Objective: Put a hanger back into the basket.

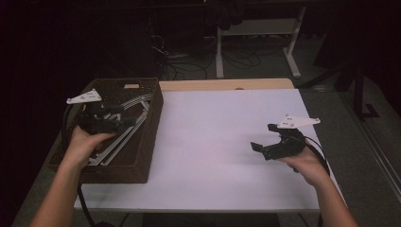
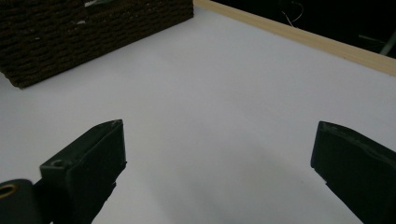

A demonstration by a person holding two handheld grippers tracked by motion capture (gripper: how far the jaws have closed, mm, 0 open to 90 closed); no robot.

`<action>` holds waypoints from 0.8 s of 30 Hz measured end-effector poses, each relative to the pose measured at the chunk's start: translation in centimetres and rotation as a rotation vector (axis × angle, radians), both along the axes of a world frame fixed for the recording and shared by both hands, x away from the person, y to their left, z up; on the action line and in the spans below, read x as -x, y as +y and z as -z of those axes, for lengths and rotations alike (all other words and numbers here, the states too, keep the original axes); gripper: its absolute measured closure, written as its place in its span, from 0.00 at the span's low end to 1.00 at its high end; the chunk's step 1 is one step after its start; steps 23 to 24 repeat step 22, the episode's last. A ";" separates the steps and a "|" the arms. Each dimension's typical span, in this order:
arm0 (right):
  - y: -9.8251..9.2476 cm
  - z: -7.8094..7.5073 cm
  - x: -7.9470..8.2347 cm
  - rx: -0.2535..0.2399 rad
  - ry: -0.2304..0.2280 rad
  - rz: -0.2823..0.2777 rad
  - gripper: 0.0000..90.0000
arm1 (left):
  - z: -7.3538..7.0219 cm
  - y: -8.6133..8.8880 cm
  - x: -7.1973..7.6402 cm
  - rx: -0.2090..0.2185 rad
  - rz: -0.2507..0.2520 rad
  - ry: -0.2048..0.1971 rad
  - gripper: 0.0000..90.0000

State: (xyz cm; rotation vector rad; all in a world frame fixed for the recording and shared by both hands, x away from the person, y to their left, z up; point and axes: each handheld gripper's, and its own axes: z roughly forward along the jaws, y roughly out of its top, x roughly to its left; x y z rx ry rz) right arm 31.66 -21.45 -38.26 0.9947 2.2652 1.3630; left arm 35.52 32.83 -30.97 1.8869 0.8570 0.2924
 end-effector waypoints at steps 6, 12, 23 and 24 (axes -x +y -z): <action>0.0 -1.2 0.3 -0.014 -0.022 -0.016 0.03 | 1.1 -2.6 1.5 0.020 0.077 -0.045 0.11; 0.4 -2.6 0.7 -0.021 -0.046 -0.041 0.03 | 2.5 -4.2 2.3 0.031 0.139 -0.052 0.03; 0.7 -3.2 0.8 -0.020 -0.062 -0.053 0.03 | 3.1 -5.0 2.9 0.028 0.157 -0.050 0.00; 0.7 -3.2 0.8 -0.020 -0.062 -0.053 0.03 | 3.1 -5.0 2.9 0.028 0.157 -0.050 0.00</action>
